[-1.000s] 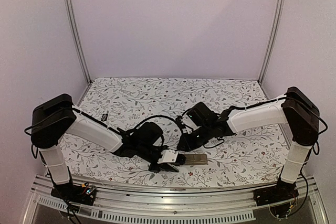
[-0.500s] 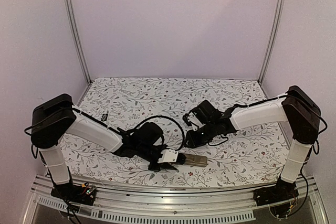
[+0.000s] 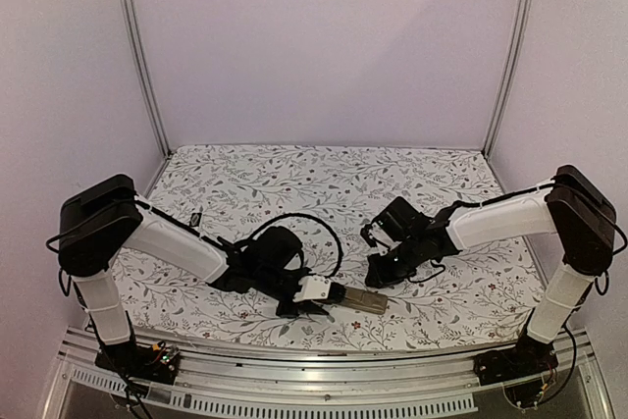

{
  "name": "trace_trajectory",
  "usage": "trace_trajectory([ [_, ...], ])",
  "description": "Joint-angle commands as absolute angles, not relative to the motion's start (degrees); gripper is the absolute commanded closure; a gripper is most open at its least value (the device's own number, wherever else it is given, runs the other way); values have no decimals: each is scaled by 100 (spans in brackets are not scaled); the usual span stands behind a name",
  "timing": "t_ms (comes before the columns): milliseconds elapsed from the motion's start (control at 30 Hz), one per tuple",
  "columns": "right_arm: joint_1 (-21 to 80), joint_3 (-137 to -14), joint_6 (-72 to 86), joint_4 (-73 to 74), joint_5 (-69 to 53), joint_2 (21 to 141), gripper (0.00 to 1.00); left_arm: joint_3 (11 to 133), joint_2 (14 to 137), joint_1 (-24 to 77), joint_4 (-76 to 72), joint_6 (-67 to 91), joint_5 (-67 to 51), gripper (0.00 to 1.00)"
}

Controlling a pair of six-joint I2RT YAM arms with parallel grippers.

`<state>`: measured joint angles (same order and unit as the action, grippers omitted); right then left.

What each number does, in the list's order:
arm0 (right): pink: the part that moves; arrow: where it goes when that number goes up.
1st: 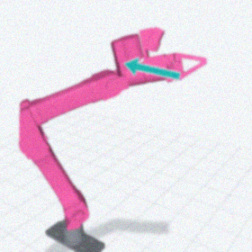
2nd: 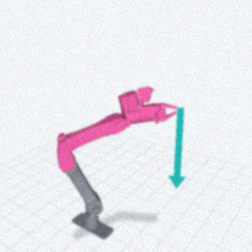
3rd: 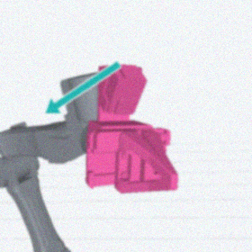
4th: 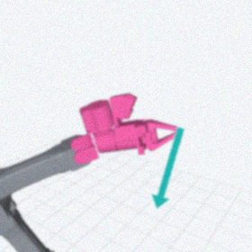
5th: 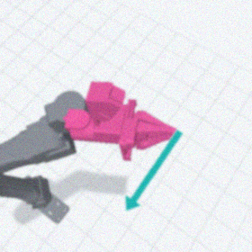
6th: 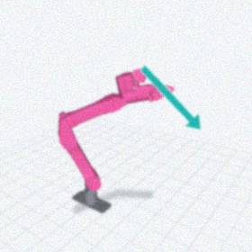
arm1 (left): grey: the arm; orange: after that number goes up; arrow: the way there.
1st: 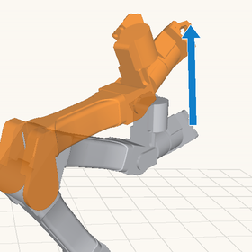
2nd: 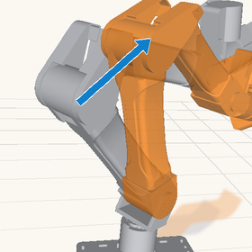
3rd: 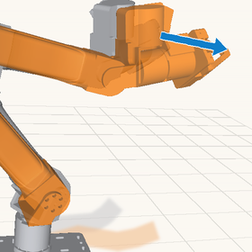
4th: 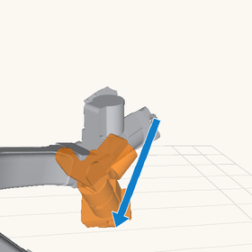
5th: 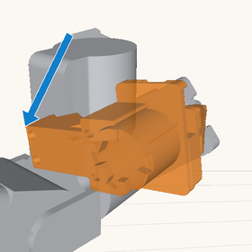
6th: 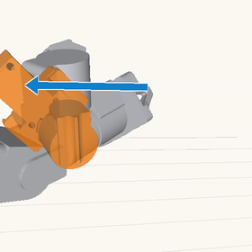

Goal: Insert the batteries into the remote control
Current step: Adjust the remote control at the center of the board.

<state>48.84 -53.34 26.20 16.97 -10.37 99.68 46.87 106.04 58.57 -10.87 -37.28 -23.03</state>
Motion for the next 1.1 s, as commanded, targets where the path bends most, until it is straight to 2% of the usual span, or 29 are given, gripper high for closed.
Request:
trace_trajectory([
  [0, 4860, -5041, 2757, 1843, -1263, 9729, 93, 4627, 10648, 5750, -1182, -3630, -2357, 77],
  [267, 4975, -4761, 2980, 1620, -1703, 9561, 98, 4702, 10679, 5643, -1235, -3494, -1916, 77],
  [567, 5038, -4724, 3166, 1565, -1892, 9451, 99, 4677, 10713, 5573, -1346, -3472, -1818, 78],
  [800, 4727, -5051, 2796, 1918, -1482, 9314, 95, 4590, 10644, 5559, -1469, -3428, -1890, 78],
  [1067, 4702, -5491, 1966, 1392, -1768, 9430, 87, 4598, 10638, 5547, -1510, -3432, -2019, 78],
])
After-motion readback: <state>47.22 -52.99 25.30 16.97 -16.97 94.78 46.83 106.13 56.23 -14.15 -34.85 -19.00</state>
